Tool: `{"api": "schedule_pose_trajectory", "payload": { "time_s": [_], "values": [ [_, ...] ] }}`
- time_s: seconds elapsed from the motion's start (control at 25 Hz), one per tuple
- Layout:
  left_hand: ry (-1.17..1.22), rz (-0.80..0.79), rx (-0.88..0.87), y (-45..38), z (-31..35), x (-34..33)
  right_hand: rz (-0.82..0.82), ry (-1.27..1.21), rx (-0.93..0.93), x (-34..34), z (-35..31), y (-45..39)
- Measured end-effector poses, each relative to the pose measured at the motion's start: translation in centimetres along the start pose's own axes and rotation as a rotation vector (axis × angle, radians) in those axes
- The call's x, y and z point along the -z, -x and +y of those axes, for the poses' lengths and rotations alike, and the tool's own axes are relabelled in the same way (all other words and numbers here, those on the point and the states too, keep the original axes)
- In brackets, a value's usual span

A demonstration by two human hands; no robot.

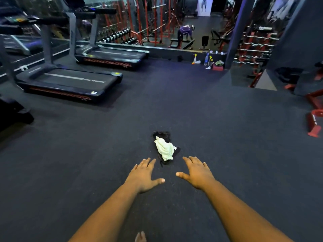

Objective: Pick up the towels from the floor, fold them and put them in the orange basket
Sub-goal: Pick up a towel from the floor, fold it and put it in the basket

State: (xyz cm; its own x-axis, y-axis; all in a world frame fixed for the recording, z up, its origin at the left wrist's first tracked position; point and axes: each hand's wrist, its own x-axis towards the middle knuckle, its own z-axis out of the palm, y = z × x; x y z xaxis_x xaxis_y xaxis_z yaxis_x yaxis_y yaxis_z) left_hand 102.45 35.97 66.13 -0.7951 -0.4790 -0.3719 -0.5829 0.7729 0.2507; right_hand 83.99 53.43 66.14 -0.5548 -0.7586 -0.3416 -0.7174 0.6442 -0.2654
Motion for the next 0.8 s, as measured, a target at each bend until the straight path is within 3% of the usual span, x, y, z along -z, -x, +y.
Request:
{"api": "schedule_pose_trajectory", "payload": {
  "time_s": [0.28, 0.56, 0.8],
  "values": [
    [0.051, -0.032, 0.022, -17.4, -6.4, 4.3, -0.061, -0.001, -0.037, 2.1, -0.3, -17.2],
    [0.058, -0.153, 0.034, -30.8, -13.1, 8.1, -0.123, -0.058, -0.091, 3.7, -2.2, -31.1],
    [0.043, -0.273, 0.061, -41.7, -15.4, 8.3, -0.228, -0.109, -0.132, 2.8, 0.3, -42.5]
  ]
}}
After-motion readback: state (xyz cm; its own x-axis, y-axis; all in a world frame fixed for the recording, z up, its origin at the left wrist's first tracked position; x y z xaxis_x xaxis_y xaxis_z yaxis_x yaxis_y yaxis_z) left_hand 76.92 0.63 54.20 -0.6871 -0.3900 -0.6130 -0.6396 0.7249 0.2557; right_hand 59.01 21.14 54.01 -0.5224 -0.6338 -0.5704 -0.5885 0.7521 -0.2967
